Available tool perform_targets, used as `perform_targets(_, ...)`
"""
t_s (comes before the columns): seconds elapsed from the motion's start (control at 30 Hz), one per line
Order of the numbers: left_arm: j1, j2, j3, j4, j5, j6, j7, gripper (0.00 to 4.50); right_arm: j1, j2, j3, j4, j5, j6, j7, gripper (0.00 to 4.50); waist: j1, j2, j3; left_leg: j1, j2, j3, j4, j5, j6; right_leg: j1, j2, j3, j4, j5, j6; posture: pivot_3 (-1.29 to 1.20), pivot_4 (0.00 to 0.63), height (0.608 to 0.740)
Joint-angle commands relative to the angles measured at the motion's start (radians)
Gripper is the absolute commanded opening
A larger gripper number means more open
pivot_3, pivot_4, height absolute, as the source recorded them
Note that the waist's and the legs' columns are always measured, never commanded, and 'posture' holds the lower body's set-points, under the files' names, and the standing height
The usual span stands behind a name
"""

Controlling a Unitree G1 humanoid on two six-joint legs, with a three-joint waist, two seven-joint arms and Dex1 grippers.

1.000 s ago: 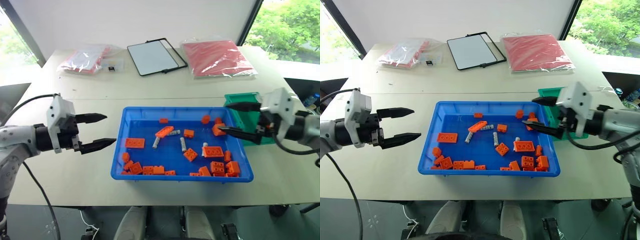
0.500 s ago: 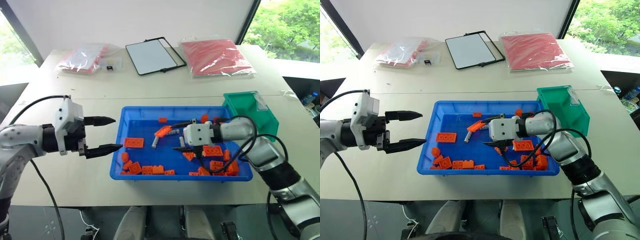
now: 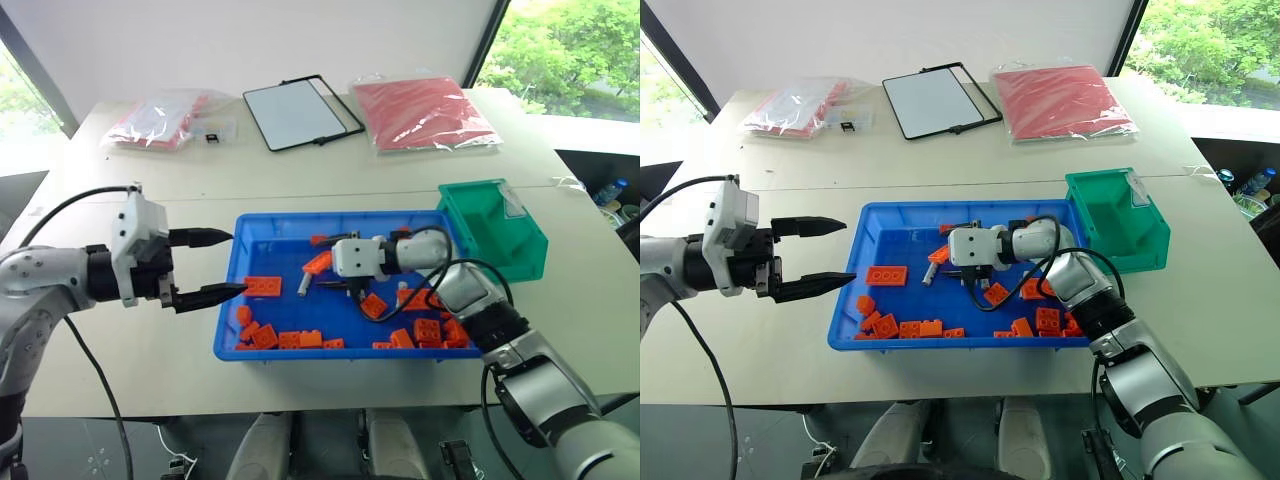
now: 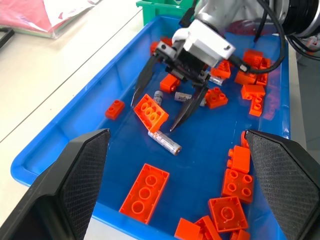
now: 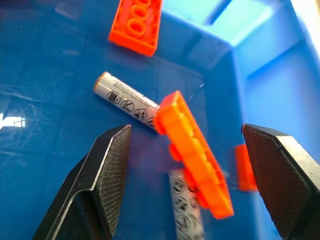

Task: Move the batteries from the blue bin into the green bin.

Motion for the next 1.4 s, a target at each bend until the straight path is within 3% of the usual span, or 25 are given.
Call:
perform_targets(0.03, -0.022, 0.000, 0.005, -0.012, -0.010, -0.012, 0.001, 4.50, -0.037, 0.020, -0.002, 0.017, -0.018, -0.042, -0.014, 3.61, 0.000, 0.000, 0.000, 0.000, 0.000, 0.000, 0.000, 0.000, 0.000, 0.000, 0.000, 0.000, 0.001, 0.000, 0.000, 0.00, 0.150, 0.735)
perform_targets(0.07, -0.024, -0.001, 0.005, -0.012, -0.010, -0.010, 0.002, 4.50, -0.038, 0.026, -0.004, 0.021, -0.017, -0.041, -0.014, 3.61, 0.000, 0.000, 0.000, 0.000, 0.000, 0.000, 0.000, 0.000, -0.001, 0.000, 0.000, 0.000, 0.001, 0.000, 0.000, 0.00, 0.150, 0.735)
perform_targets(0.17, -0.026, -0.002, 0.005, -0.010, -0.011, -0.009, 0.003, 4.50, -0.036, 0.040, -0.014, 0.016, -0.011, -0.033, -0.009, 2.79, -0.002, 0.000, 0.000, 0.002, 0.000, 0.000, 0.000, 0.001, -0.001, 0.000, 0.000, 0.001, 0.002, 0.000, 0.000, 0.00, 0.150, 0.735)
perform_targets(0.3, -0.030, -0.005, 0.002, -0.001, -0.006, -0.010, 0.005, 4.50, -0.017, 0.030, -0.034, -0.057, 0.017, 0.000, 0.018, 0.65, -0.002, 0.000, 0.000, 0.003, 0.000, 0.001, 0.000, 0.001, -0.001, 0.000, 0.000, 0.002, 0.004, 0.000, 0.000, 0.00, 0.150, 0.735)
perform_targets(0.37, -0.034, -0.006, 0.000, 0.002, -0.006, -0.010, 0.007, 4.50, -0.012, 0.028, -0.042, -0.094, 0.029, 0.021, 0.028, 0.01, -0.002, 0.000, 0.000, 0.003, 0.000, 0.001, 0.000, 0.001, -0.001, 0.000, 0.000, 0.002, 0.004, 0.000, 0.000, 0.00, 0.150, 0.735)
perform_targets(0.53, -0.055, -0.013, -0.008, 0.013, -0.006, -0.009, 0.015, 4.50, -0.058, 0.084, -0.044, -0.137, 0.060, 0.088, 0.017, 0.02, -0.002, 0.000, 0.000, 0.004, 0.000, 0.001, 0.000, 0.001, -0.001, 0.000, 0.001, 0.002, 0.004, 0.000, 0.000, 0.00, 0.150, 0.735)
perform_targets(0.77, -0.060, -0.014, -0.006, 0.023, -0.001, -0.017, 0.014, 4.50, -0.133, 0.287, 0.016, 0.001, 0.036, 0.111, -0.044, 0.02, -0.019, 0.000, 0.000, 0.006, 0.001, 0.002, -0.002, 0.001, -0.002, 0.000, 0.002, 0.006, 0.006, 0.000, 0.000, 0.00, 0.150, 0.735)
perform_targets(0.97, -0.052, -0.015, 0.004, 0.011, -0.005, -0.015, 0.025, 4.50, -0.181, 0.317, 0.010, 0.047, 0.005, 0.133, -0.075, 2.92, -0.018, -0.001, 0.000, 0.006, -0.001, 0.002, -0.001, 0.001, -0.002, 0.001, 0.002, 0.008, 0.006, 0.000, 0.000, 0.00, 0.150, 0.735)
perform_targets(1.0, -0.047, -0.015, 0.007, 0.006, -0.006, -0.014, 0.029, 4.50, -0.181, 0.306, -0.007, 0.010, 0.015, 0.176, -0.070, 2.92, -0.019, -0.001, 0.000, 0.006, -0.001, 0.002, -0.001, 0.001, -0.002, 0.000, 0.002, 0.008, 0.006, 0.000, 0.000, 0.00, 0.150, 0.735)
perform_targets(1.07, -0.027, -0.018, 0.017, -0.010, -0.009, -0.014, 0.036, 4.50, -0.157, 0.281, -0.050, -0.118, 0.050, 0.320, -0.066, 2.92, -0.020, 0.000, 0.000, 0.006, 0.000, 0.002, -0.002, 0.001, -0.002, 0.000, 0.003, 0.009, 0.006, 0.000, 0.000, 0.00, 0.150, 0.735)
perform_targets(1.2, 0.006, -0.022, 0.029, -0.024, -0.014, -0.014, 0.045, 4.50, -0.072, 0.238, -0.160, -0.479, 0.143, 0.797, -0.101, 2.92, -0.018, -0.001, 0.000, 0.006, 0.000, 0.002, -0.004, 0.001, -0.002, -0.001, 0.003, 0.010, 0.006, 0.000, 0.000, 0.00, 0.150, 0.735)
perform_targets(1.4, -0.025, -0.012, -0.006, 0.008, -0.016, -0.008, 0.021, 4.50, 0.015, 0.273, -0.307, -0.813, 0.238, 1.494, -0.250, 2.92, -0.014, -0.001, 0.000, 0.006, 0.000, 0.002, -0.003, 0.001, -0.002, -0.001, 0.002, 0.011, 0.006, 0.000, -0.001, 0.00, 0.150, 0.735)
